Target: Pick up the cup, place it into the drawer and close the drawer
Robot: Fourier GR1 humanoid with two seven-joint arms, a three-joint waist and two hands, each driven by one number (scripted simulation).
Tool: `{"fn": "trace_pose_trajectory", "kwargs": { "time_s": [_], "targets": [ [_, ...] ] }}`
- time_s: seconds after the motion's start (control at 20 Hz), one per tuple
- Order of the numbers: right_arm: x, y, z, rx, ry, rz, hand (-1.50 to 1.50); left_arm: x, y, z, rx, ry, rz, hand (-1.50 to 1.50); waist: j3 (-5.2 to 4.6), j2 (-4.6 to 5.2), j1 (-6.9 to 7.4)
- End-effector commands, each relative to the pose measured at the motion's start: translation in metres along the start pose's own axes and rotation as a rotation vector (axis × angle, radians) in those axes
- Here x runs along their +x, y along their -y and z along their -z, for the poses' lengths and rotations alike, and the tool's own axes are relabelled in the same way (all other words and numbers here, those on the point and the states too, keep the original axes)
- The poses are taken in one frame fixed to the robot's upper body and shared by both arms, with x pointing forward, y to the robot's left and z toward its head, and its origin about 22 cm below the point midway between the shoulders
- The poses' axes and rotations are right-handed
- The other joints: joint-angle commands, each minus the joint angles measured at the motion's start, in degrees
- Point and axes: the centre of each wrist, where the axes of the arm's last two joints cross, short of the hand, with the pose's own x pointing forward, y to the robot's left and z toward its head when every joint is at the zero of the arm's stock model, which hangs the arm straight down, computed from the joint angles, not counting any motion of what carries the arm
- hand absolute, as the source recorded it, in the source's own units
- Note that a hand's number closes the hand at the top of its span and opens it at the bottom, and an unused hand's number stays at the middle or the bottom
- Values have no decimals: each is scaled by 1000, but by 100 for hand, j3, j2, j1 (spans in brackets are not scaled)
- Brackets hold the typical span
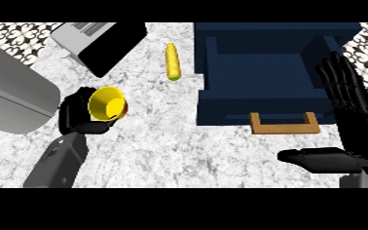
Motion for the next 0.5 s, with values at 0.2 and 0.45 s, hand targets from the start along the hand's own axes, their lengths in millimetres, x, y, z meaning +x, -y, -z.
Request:
{"fn": "trace_pose_trajectory", "kwargs": {
  "time_s": [0.2, 0.45],
  "targets": [
    [3, 20, -14, -12, -13, -1, -150, 16, 76, 65, -196, 163, -63, 150, 15, -58, 49],
    [4, 16, -8, -11, -6, -16, -150, 50, 129, 107, -280, 166, 1, 150, 14, -51, 88]
  ]
}}
